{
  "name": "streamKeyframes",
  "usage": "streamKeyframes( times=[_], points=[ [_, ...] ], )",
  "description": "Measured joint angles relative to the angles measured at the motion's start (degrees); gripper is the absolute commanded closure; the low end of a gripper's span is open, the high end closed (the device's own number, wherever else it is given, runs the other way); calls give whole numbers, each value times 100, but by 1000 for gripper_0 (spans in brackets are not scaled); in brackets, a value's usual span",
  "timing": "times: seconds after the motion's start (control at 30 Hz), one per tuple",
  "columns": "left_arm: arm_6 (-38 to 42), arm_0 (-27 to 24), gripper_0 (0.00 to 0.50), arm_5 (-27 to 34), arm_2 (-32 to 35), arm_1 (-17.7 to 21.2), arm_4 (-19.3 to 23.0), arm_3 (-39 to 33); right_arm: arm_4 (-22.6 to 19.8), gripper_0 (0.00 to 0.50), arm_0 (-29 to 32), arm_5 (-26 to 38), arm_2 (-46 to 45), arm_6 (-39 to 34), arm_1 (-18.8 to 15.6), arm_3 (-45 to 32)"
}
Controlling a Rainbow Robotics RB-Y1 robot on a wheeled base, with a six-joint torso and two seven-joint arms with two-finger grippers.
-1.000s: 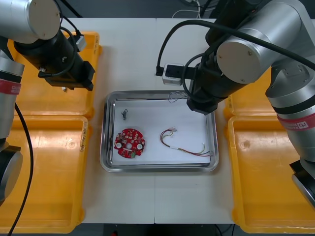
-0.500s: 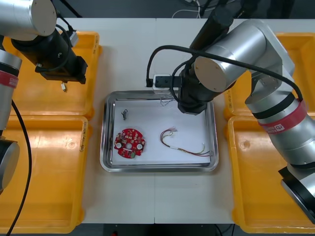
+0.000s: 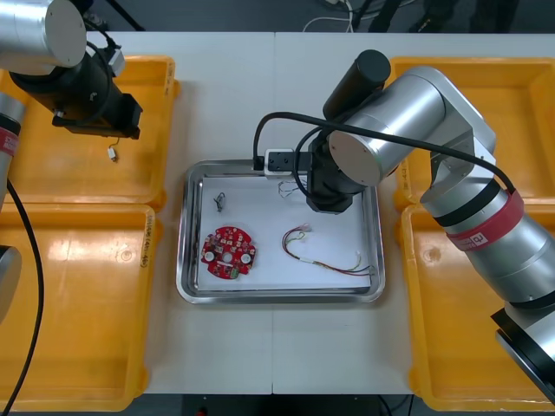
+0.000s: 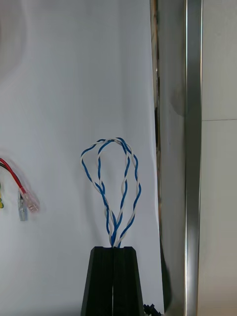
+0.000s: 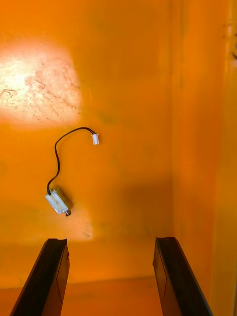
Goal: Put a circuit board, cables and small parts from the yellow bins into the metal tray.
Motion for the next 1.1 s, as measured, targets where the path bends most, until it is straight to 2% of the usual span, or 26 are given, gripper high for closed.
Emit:
streamKeyframes(
  times=[0.6,0.87,0.97,1.0,1.03,1.1],
  points=[
    [-23,-2,0,-906,1,1,-82,906,195,500,414,-583,163,1,0,6],
    [-346,-2,0,-1122,1,1,-109,1181,203,500,474,-655,173,1,0,8],
    [-436,-2,0,-1218,0,1,-111,1284,226,441,478,-656,173,1,0,10],
    [-437,-2,0,-1236,0,1,-112,1308,230,359,479,-656,173,1,0,10],
    [-437,-2,0,-1248,0,1,-115,1326,231,315,479,-656,173,1,0,11],
    [-437,-2,0,-1260,-1,1,-118,1346,231,137,480,-656,173,1,0,11]
  ],
)
